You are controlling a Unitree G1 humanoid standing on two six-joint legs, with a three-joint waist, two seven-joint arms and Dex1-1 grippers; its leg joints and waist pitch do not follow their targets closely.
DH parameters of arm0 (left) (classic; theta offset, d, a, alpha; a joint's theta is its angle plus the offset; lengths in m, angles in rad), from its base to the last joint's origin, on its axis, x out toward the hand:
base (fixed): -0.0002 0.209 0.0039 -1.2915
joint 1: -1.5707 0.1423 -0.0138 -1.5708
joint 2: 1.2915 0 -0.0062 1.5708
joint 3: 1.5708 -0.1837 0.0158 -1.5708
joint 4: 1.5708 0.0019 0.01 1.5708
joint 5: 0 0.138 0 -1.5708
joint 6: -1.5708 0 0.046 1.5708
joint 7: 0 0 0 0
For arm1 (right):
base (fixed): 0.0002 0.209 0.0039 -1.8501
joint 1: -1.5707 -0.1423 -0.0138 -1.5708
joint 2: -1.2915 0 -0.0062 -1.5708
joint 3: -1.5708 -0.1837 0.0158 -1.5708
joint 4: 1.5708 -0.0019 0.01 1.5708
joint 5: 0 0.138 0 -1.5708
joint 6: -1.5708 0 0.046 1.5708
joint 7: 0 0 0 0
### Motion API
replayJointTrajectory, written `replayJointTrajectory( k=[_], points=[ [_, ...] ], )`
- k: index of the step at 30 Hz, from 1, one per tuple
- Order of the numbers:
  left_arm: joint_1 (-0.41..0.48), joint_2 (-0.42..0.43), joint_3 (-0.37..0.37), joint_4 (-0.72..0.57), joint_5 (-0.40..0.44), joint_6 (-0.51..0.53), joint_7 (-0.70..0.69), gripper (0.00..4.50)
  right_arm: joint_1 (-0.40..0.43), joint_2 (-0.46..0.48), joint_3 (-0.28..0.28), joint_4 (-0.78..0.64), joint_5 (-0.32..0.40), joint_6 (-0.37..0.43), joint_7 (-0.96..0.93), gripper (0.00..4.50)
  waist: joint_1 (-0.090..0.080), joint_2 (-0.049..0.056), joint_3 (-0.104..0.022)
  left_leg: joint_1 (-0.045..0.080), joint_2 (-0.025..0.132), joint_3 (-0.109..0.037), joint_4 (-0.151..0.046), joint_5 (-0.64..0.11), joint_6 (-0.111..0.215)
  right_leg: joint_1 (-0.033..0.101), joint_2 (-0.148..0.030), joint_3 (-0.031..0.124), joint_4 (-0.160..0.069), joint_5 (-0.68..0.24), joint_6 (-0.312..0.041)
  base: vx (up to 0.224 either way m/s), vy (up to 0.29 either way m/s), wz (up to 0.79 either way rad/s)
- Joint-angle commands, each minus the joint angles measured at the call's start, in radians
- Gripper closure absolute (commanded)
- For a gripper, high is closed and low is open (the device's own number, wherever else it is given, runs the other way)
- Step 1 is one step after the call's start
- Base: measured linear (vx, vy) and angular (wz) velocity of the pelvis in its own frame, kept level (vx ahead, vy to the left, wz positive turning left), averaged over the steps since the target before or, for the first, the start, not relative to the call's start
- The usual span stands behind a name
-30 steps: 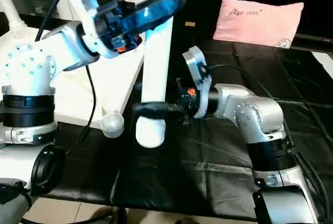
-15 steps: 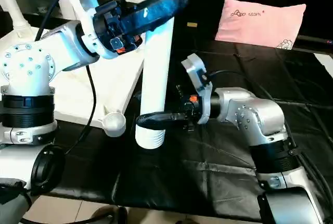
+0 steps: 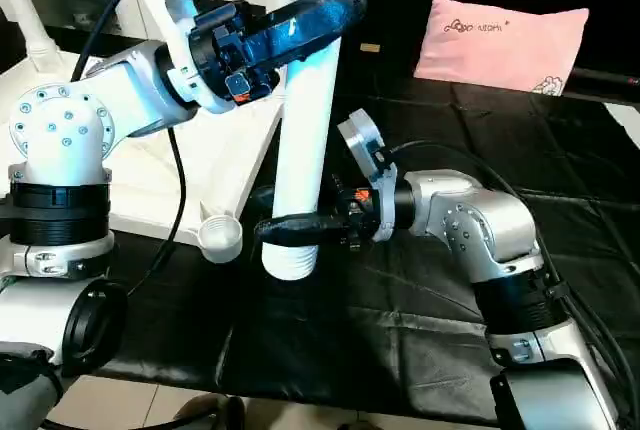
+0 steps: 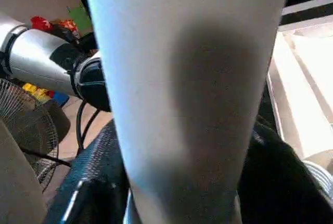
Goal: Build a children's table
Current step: Pick table leg
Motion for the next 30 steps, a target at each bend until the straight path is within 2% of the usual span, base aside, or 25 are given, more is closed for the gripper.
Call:
replayJointTrajectory(
  k=[1, 4, 5, 10, 12, 13, 15, 17, 20, 22, 23, 24, 26, 30],
  points=[
    [-0.032, -0.011, -0.011, 0.005, -0.006, -0.011, 0.002, 2.78, 0.007, -0.003, -0.002, 0.008, 0.000, -0.007, 0.002, 2.17, -0.001, -0.001, -0.099, 0.046, 0.056, -0.034, -0.078, -0.269, -0.068, 0.033, -0.064, 0.033, -0.076, -0.306, -0.201, 0.000, 0.000, 0.00],
    [-0.032, -0.012, -0.008, 0.003, -0.006, -0.014, 0.004, 2.78, 0.008, -0.003, -0.003, 0.010, -0.002, -0.008, 0.003, 2.40, -0.001, -0.001, -0.100, 0.046, 0.056, -0.034, -0.077, -0.268, -0.066, 0.034, -0.065, 0.033, -0.076, -0.307, -0.200, 0.000, 0.000, 0.00],
    [-0.030, -0.013, -0.008, 0.000, -0.006, -0.017, 0.005, 2.78, 0.010, -0.004, -0.004, 0.011, -0.004, -0.008, 0.004, 2.44, -0.002, -0.007, -0.100, 0.046, 0.056, -0.033, -0.077, -0.265, -0.065, 0.033, -0.064, 0.033, -0.077, -0.303, -0.201, 0.000, 0.000, 0.00],
    [-0.016, -0.019, -0.018, -0.023, 0.001, -0.023, 0.009, 2.78, 0.018, -0.004, -0.010, 0.016, -0.004, -0.009, 0.002, 2.51, -0.002, -0.009, -0.099, 0.046, 0.057, -0.032, -0.075, -0.251, -0.057, 0.033, -0.065, 0.034, -0.077, -0.314, -0.198, 0.000, 0.000, 0.00],
    [-0.011, -0.025, -0.011, -0.031, -0.016, -0.010, 0.011, 2.22, 0.020, -0.002, -0.010, 0.017, -0.004, -0.009, 0.000, 2.52, -0.003, -0.010, -0.099, 0.044, 0.056, -0.032, -0.075, -0.245, -0.056, 0.034, -0.065, 0.034, -0.077, -0.314, -0.196, 0.000, 0.000, 0.00],
    [-0.010, -0.034, -0.001, -0.033, -0.027, -0.007, 0.025, 2.08, 0.023, -0.001, -0.010, 0.013, -0.004, -0.009, -0.003, 2.52, -0.004, -0.003, -0.099, 0.045, 0.057, -0.032, -0.075, -0.254, -0.059, 0.033, -0.064, 0.034, -0.079, -0.317, -0.196, 0.000, 0.000, 0.00],
    [-0.011, -0.048, 0.017, -0.027, -0.044, 0.002, 0.054, 2.01, 0.031, 0.006, -0.013, 0.005, -0.002, -0.010, -0.015, 2.52, -0.003, 0.000, -0.099, 0.047, 0.056, -0.032, -0.074, -0.263, -0.060, 0.031, -0.065, 0.034, -0.079, -0.315, -0.200, 0.000, 0.000, 0.00],
    [-0.011, -0.063, 0.032, -0.021, -0.063, 0.008, 0.078, 1.79, 0.038, 0.021, -0.022, 0.002, -0.001, -0.016, -0.036, 2.52, -0.005, 0.000, -0.102, 0.043, 0.055, -0.035, -0.075, -0.263, -0.063, 0.036, -0.064, 0.032, -0.075, -0.295, -0.208, 0.000, 0.000, 0.00],
    [-0.012, -0.077, 0.045, -0.013, -0.081, 0.016, 0.099, 1.66, 0.045, 0.041, -0.035, -0.001, 0.004, -0.024, -0.066, 2.52, -0.006, -0.001, -0.100, 0.045, 0.055, -0.034, -0.076, -0.270, -0.062, 0.034, -0.062, 0.032, -0.078, -0.298, -0.209, 0.000, 0.000, 0.00],
    [-0.014, -0.092, 0.062, -0.004, -0.100, 0.021, 0.120, 1.34, 0.047, 0.055, -0.045, 0.001, 0.008, -0.029, -0.083, 2.52, -0.005, 0.000, -0.100, 0.047, 0.054, -0.034, -0.075, -0.281, -0.065, 0.032, -0.063, 0.032, -0.080, -0.316, -0.204, 0.000, 0.000, 0.00],
    [-0.016, -0.100, 0.072, 0.000, -0.111, 0.022, 0.133, 1.34, 0.048, 0.061, -0.050, 0.002, 0.011, -0.030, -0.091, 2.52, -0.006, -0.001, -0.099, 0.046, 0.055, -0.033, -0.075, -0.282, -0.065, 0.032, -0.063, 0.032, -0.080, -0.317, -0.205, 0.000, 0.000, 0.00],
    [-0.016, -0.134, 0.105, 0.009, -0.144, 0.023, 0.182, 1.26, 0.050, 0.091, -0.071, 0.004, 0.025, -0.031, -0.125, 2.52, -0.004, 0.002, -0.100, 0.047, 0.054, -0.034, -0.075, -0.284, -0.066, 0.032, -0.064, 0.032, -0.080, -0.319, -0.206, 0.000, 0.000, 0.00],
    [-0.012, -0.161, 0.127, 0.016, -0.160, 0.011, 0.220, 0.99, 0.052, 0.117, -0.087, 0.006, 0.035, -0.032, -0.153, 2.53, -0.006, 0.001, -0.099, 0.047, 0.053, -0.035, -0.074, -0.302, -0.067, 0.030, -0.063, 0.030, -0.083, -0.321, -0.212, 0.000, 0.000, 0.00],
    [-0.007, -0.190, 0.149, 0.020, -0.179, -0.020, 0.256, 0.67, 0.052, 0.148, -0.103, 0.011, 0.039, -0.042, -0.190, 2.53, -0.005, 0.004, -0.099, 0.046, 0.055, -0.038, -0.080, -0.308, -0.077, 0.033, -0.063, 0.030, -0.085, -0.338, -0.180, 0.000, 0.000, 0.00]
  ],
)
